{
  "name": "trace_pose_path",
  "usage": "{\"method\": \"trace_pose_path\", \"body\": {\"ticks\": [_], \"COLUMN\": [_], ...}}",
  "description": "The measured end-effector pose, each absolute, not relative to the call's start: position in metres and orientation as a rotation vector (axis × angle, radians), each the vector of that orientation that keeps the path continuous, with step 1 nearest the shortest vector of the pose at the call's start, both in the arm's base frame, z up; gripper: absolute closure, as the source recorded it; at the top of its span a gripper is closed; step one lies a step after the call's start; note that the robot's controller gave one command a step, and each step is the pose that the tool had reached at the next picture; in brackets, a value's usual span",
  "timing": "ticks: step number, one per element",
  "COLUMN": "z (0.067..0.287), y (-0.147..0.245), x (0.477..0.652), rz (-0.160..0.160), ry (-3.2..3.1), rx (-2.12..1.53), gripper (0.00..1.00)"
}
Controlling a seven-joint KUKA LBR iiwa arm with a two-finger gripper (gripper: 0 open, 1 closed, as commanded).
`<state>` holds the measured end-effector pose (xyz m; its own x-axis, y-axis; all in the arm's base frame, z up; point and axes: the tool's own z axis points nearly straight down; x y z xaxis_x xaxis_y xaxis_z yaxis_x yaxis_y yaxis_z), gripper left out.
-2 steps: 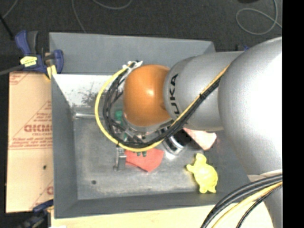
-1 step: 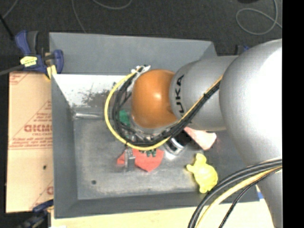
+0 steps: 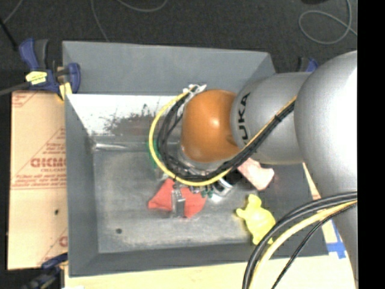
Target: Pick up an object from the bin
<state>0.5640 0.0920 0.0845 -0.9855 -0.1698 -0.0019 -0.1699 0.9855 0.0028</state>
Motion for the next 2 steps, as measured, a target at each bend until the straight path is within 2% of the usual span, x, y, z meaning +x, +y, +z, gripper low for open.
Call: {"method": "trace_pose_path", "body": {"ticks": [1,2], "z": [0.0712,0.0711], "y": [0.0664,0.0664], "x": [0.5508,0.5508], "rz": [-0.002,-0.002], "ry": [3.131,3.131], "rx": [-0.153,-0.151], "gripper": [1.00,1.00]}}
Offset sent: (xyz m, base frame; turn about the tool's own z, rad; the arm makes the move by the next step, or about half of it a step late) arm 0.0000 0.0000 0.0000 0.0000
